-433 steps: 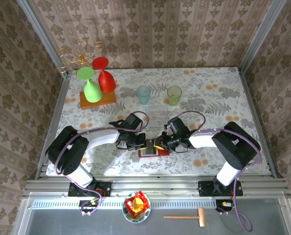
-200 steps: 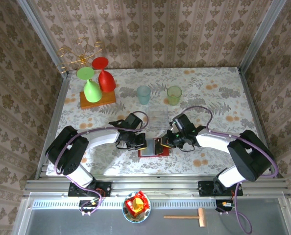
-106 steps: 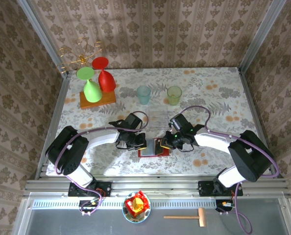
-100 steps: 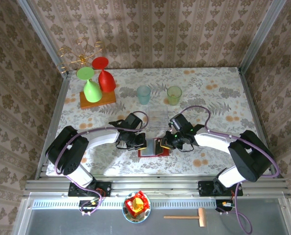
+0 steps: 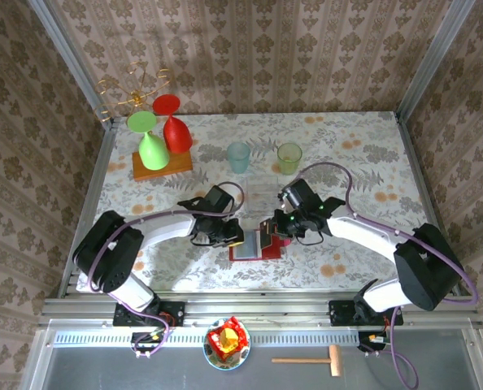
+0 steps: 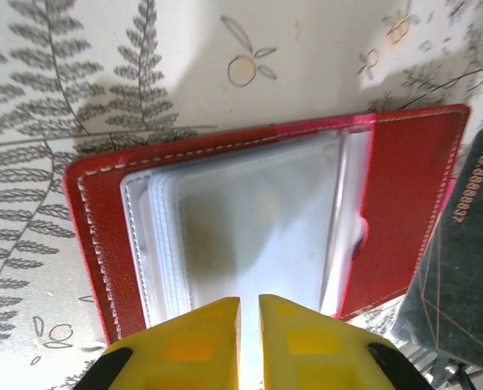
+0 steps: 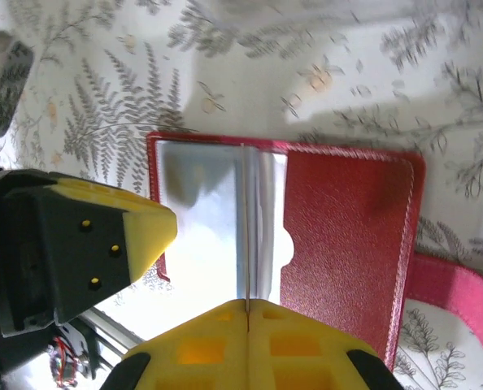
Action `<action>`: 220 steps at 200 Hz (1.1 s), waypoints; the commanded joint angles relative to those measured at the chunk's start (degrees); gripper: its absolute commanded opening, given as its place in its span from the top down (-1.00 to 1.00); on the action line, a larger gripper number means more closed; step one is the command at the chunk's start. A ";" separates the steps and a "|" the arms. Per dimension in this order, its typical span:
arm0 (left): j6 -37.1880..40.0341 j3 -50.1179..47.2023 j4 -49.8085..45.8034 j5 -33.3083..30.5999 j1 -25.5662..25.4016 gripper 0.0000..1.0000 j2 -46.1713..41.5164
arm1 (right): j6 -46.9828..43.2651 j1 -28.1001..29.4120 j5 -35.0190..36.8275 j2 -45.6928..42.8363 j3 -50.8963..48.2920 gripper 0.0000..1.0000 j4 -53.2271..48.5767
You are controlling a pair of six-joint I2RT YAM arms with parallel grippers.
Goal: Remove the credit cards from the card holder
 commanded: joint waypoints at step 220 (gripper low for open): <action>4.31 1.81 -3.17 2.90 15.82 0.52 -9.74 | -92.22 -2.16 12.87 33.67 56.24 1.00 -46.48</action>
